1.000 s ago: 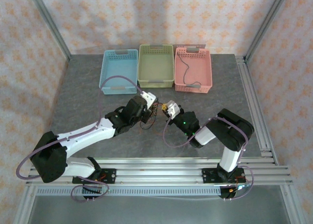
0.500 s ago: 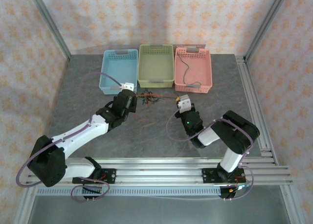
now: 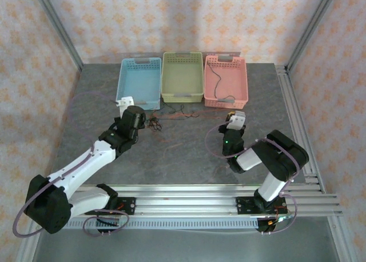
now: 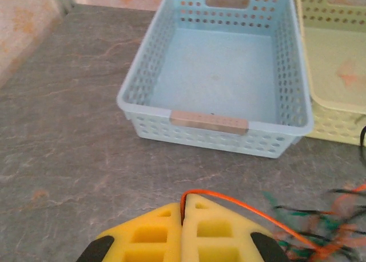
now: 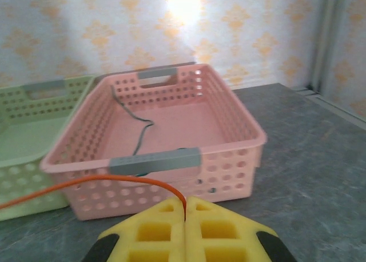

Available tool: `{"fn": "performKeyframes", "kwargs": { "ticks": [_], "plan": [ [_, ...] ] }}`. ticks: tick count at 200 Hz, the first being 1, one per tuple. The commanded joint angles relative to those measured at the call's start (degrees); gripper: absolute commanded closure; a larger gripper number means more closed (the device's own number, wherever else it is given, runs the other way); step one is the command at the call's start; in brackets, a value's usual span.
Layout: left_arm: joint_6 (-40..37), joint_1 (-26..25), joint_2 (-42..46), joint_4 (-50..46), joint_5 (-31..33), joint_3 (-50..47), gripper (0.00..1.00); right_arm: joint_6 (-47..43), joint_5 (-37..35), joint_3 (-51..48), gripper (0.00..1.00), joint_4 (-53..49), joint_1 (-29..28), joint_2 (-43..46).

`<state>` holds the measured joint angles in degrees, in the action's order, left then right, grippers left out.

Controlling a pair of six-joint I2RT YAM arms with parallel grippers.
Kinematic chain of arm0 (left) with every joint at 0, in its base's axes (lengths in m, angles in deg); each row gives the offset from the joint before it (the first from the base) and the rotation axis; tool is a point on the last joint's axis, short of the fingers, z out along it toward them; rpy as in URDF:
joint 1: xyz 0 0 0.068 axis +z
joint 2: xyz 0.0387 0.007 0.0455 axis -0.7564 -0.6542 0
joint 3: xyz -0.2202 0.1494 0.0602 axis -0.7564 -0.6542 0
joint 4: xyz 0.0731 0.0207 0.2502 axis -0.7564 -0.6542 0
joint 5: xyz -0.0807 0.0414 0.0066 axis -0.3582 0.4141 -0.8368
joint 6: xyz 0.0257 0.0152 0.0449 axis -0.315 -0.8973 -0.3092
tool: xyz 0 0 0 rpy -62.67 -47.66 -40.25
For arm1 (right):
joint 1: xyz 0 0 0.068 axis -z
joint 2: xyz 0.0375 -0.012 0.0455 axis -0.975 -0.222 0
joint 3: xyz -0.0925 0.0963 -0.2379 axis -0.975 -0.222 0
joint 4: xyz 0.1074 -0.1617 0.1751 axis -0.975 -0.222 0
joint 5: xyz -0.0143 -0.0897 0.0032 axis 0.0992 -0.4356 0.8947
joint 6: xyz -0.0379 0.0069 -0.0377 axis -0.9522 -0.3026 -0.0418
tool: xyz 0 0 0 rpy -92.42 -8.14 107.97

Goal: Untangle the cables

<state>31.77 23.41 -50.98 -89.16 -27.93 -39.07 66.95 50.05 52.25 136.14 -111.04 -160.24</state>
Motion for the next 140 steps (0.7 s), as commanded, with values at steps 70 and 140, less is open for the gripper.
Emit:
{"fn": "performKeyframes", "kwargs": {
  "ticks": [70,140],
  "plan": [
    [8.5,6.8,7.5,-8.0,9.1,-2.8,1.0,5.6,-8.8,-1.8,1.0,1.2,2.2,0.8],
    [13.5,23.5,17.8,-10.1,-7.1,-10.6,1.0,5.4,-7.7,-3.7,1.0,1.2,3.6,4.1]
  ]
}}
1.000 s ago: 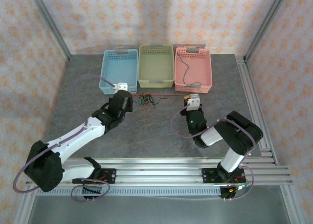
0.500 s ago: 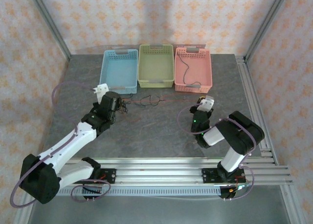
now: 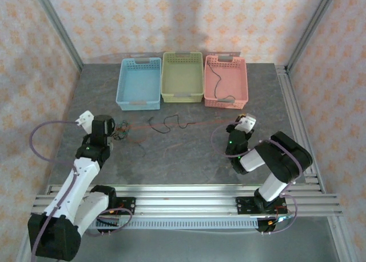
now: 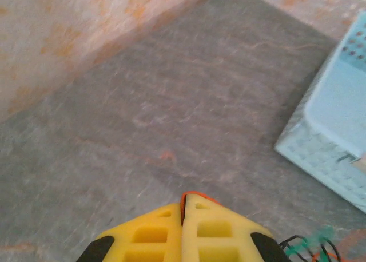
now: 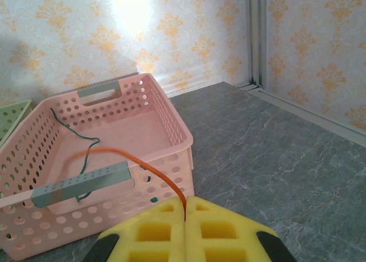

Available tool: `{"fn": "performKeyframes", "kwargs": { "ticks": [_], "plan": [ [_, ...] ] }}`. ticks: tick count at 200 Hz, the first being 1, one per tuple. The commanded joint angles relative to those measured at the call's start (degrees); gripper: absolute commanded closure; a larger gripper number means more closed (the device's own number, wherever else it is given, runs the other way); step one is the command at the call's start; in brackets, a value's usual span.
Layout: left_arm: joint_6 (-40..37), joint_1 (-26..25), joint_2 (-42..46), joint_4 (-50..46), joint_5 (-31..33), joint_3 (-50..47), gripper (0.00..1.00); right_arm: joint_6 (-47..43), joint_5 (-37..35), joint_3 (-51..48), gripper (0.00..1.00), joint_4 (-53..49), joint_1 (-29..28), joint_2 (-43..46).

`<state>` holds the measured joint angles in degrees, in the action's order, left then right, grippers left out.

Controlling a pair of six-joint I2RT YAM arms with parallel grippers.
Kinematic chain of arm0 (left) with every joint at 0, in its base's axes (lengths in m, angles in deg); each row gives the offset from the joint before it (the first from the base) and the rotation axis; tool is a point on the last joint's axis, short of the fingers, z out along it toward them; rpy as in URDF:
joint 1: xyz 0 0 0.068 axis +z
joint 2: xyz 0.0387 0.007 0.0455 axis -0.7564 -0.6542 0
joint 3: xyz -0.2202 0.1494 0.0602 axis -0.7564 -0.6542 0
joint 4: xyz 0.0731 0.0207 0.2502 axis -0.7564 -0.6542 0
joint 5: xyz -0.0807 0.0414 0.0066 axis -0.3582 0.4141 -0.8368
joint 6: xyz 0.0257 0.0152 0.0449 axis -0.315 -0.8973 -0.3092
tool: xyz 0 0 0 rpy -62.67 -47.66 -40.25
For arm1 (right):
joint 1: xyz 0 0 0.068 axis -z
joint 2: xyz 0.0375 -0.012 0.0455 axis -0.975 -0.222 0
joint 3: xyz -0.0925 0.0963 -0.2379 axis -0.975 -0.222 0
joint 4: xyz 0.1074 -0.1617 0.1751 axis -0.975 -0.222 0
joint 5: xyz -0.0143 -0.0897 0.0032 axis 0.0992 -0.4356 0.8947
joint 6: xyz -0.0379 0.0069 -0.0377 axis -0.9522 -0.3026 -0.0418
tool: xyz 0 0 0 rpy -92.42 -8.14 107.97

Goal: Untangle the cables

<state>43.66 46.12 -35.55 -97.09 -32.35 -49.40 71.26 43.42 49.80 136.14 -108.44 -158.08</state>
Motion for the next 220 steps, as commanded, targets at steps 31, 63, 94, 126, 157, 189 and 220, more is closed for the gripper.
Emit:
{"fn": "performKeyframes", "kwargs": {
  "ticks": [31,63,94,126,157,189,220],
  "plan": [
    [1.7,2.3,3.4,-1.5,-3.4,-1.3,1.0,4.1,0.2,-3.6,1.0,1.2,3.0,5.6],
    [1.5,2.4,4.3,-0.7,-3.7,-2.1,1.0,2.5,2.6,-5.7,1.0,1.1,3.8,11.9],
    [0.4,2.3,6.1,4.6,-11.3,-4.9,1.0,0.6,15.0,-5.5,1.0,-0.4,3.8,18.5],
    [-1.4,2.3,4.0,8.8,-21.3,-4.6,1.0,1.8,28.6,-1.5,1.0,-11.1,3.3,28.4],
    [-3.8,0.0,-0.4,15.0,-31.4,-3.5,1.0,2.6,42.7,7.7,1.0,-24.7,2.4,35.9],
    [-6.9,-6.1,-5.1,17.3,-32.3,-0.9,1.0,4.4,54.5,20.5,1.0,-32.6,1.4,36.0],
    [-7.8,-9.6,-8.1,20.3,-32.3,-0.9,1.0,9.1,61.2,32.6,1.0,-33.1,1.0,32.2]
  ]
}}
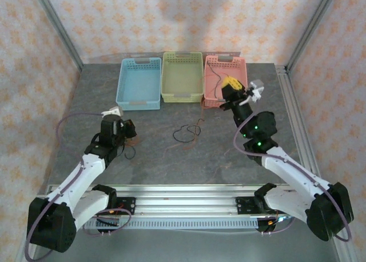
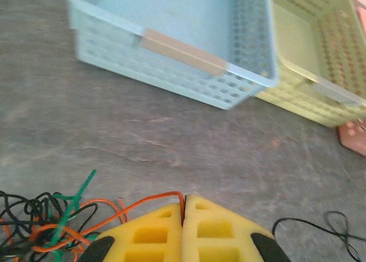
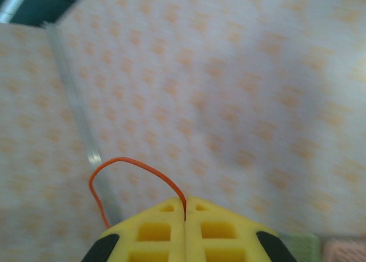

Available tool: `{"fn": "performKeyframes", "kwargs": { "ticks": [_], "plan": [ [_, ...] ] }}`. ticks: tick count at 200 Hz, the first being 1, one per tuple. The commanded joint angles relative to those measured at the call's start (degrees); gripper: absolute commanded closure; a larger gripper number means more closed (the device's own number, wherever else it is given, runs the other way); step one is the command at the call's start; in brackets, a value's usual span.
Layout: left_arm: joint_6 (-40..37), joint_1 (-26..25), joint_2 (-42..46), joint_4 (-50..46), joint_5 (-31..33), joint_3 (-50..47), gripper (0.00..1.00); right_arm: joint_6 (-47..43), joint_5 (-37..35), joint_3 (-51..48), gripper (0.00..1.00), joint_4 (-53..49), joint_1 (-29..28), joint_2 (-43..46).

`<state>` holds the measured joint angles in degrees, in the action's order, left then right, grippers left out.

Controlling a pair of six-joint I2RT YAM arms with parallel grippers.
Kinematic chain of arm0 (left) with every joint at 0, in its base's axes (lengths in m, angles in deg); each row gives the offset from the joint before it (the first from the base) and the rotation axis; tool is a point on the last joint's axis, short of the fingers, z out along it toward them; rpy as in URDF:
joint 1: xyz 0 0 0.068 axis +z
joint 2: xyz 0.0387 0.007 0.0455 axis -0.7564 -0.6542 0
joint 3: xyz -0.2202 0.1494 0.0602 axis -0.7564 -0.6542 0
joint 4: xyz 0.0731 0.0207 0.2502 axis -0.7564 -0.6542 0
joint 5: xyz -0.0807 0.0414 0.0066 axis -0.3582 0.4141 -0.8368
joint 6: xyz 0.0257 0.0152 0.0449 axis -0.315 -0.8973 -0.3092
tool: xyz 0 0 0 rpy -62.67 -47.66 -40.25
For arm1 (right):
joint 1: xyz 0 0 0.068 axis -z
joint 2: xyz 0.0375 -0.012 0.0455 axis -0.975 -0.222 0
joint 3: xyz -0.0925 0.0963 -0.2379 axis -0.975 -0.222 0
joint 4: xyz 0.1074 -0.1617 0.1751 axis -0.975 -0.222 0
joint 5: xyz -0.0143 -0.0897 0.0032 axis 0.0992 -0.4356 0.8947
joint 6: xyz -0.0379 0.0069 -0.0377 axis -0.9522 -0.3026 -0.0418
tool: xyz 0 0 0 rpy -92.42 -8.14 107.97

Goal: Untangle the cables

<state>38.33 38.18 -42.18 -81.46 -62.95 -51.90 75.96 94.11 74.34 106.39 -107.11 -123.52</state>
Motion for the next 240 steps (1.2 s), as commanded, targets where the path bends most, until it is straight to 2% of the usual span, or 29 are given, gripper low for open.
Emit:
{"fn": "performKeyframes", "kwargs": {
  "ticks": [1,19,35,54,84,121,133,164,191,205,240],
  "plan": [
    [-2.5,-1.7,-1.6,4.6,-1.7,1.6,1.0,4.5,10.7,8.5,1.0,-3.3,-0.4,-2.4],
    [-2.2,-1.7,-2.5,5.5,-2.1,1.6,1.0,4.7,13.8,15.6,1.0,-4.3,-0.5,-5.8],
    [-1.5,-1.7,-2.8,6.5,-2.2,1.2,1.0,3.7,11.3,20.7,1.0,-6.6,-0.8,-8.2],
    [-0.8,-1.7,-2.9,8.1,-2.4,0.5,1.0,5.0,10.2,25.5,1.0,-3.7,-0.8,-12.2],
    [0.1,-1.6,-2.5,9.9,-0.8,-1.0,1.0,4.4,14.5,34.6,1.0,-7.2,-1.2,-16.8],
    [-0.5,-1.7,-0.7,12.5,-2.6,-2.8,1.0,4.1,19.7,40.0,1.0,-5.7,-1.4,-20.7],
    [-0.8,-1.7,-0.1,14.0,-4.5,-3.4,1.0,3.7,19.1,40.6,1.0,-6.8,-1.5,-21.3],
    [-0.8,-2.0,-1.8,16.3,-11.6,-2.6,1.0,-1.4,11.9,35.9,1.0,-9.1,-1.5,-19.2],
    [-1.7,-4.9,-5.8,14.6,-16.0,1.1,1.0,-5.7,2.5,23.8,1.0,-9.2,-1.1,-14.1],
    [-3.3,-7.7,-8.1,11.0,-16.3,4.9,1.0,-6.8,-2.0,16.3,1.0,-7.2,-0.4,-11.8],
    [-6.9,-14.3,-14.4,2.9,-15.3,13.6,1.0,-8.4,-20.5,-0.4,1.0,-2.3,2.2,-4.7]
  ]
}}
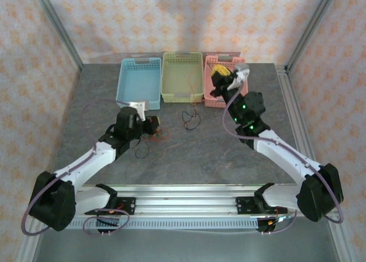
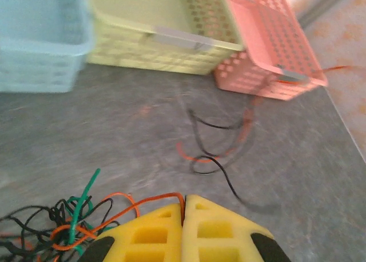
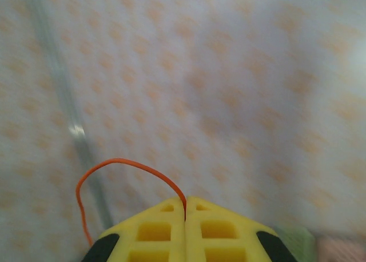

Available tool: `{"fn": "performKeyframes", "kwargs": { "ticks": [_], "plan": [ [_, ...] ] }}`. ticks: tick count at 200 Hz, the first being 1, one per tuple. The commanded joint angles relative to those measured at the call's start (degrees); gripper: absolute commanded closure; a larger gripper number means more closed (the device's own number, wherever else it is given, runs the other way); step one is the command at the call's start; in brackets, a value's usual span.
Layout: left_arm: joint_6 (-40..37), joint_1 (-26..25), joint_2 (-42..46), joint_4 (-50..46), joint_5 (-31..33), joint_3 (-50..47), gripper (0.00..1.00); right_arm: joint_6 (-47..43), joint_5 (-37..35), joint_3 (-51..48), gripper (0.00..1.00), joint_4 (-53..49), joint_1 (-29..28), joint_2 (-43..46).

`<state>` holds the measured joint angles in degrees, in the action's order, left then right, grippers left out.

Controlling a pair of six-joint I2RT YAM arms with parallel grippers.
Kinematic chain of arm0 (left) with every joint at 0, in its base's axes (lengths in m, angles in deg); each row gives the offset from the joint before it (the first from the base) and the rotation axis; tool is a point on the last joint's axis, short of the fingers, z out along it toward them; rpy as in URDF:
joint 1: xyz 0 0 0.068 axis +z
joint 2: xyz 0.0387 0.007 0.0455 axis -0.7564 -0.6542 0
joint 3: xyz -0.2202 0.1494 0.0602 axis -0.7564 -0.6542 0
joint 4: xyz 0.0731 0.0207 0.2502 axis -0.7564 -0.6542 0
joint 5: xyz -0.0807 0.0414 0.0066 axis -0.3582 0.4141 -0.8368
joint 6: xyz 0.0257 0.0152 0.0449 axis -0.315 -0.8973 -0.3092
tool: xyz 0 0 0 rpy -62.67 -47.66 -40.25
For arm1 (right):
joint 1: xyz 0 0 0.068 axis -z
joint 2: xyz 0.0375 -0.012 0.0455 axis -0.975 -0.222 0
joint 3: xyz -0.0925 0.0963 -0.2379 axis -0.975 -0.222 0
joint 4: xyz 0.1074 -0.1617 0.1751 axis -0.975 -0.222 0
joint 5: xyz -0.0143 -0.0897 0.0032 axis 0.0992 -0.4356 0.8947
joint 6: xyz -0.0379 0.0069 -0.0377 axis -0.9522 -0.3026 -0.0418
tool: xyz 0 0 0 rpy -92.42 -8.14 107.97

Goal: Untangle the cables

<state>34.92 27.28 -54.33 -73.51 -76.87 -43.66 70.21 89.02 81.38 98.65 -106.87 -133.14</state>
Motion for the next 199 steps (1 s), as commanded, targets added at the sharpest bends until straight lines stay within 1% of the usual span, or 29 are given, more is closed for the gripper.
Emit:
{"fn": "performKeyframes", "kwargs": {
  "ticks": [1,14,34,45,59,84,100,117,124,130,135,143,159,165,180,199],
  "plan": [
    [-3.5,-3.5,-2.4,-5.1,-1.4,5.5,1.0,-2.6,-15.8,-7.8,1.0,5.6,2.1,5.1],
    [-3.9,-4.9,-4.8,-6.5,-1.5,7.6,1.0,-2.6,-21.4,-12.2,1.0,6.8,3.4,6.5],
    [-5.6,-7.3,-9.5,-10.1,-1.0,11.8,1.0,-2.6,-25.2,-18.1,1.0,10.2,4.9,7.2],
    [-6.1,-8.2,-12.0,-13.0,0.5,14.3,1.0,-1.4,-25.1,-20.8,1.0,12.7,5.8,6.7],
    [-6.4,-8.8,-15.0,-15.7,0.8,16.9,1.0,-0.3,-25.9,-23.5,1.0,15.3,6.6,5.5],
    [-8.1,-9.4,-20.1,-24.1,2.6,22.1,1.0,0.8,-26.6,-25.8,1.0,20.0,7.9,3.4],
    [-9.2,-10.0,-21.2,-28.1,4.0,23.2,1.0,1.4,-26.5,-25.8,1.0,20.1,8.8,3.4],
    [-9.0,-10.0,-20.5,-29.7,6.1,22.3,1.0,1.8,-26.0,-25.8,1.0,20.2,9.3,3.3],
    [-8.9,-10.0,-20.5,-30.4,7.1,22.4,0.9,2.0,-25.8,-25.8,1.0,20.3,9.4,3.1],
    [-9.1,-10.0,-20.9,-31.3,8.0,22.9,0.75,2.2,-25.7,-25.9,1.0,20.5,9.5,2.9],
    [-9.0,-10.0,-21.2,-31.9,8.4,23.4,0.64,2.3,-25.6,-25.9,1.0,20.7,9.5,2.7],
    [-9.0,-10.0,-21.6,-32.2,8.6,24.2,0.54,2.5,-25.4,-25.9,1.0,20.9,9.6,2.4],
    [-8.9,-10.1,-22.2,-31.6,6.7,25.9,0.38,2.5,-25.1,-26.0,1.0,21.3,9.6,2.0],
    [-8.8,-10.2,-22.4,-31.0,5.6,26.6,0.34,2.5,-25.0,-26.0,1.0,21.3,9.6,2.1],
    [-8.7,-11.0,-23.9,-30.6,4.1,30.0,0.29,2.5,-24.8,-26.0,1.0,21.3,9.6,2.1],
    [-10.3,-13.7,-28.6,-33.3,6.1,37.3,0.28,2.3,-24.5,-26.0,1.0,21.2,9.7,2.3]
  ]
}}
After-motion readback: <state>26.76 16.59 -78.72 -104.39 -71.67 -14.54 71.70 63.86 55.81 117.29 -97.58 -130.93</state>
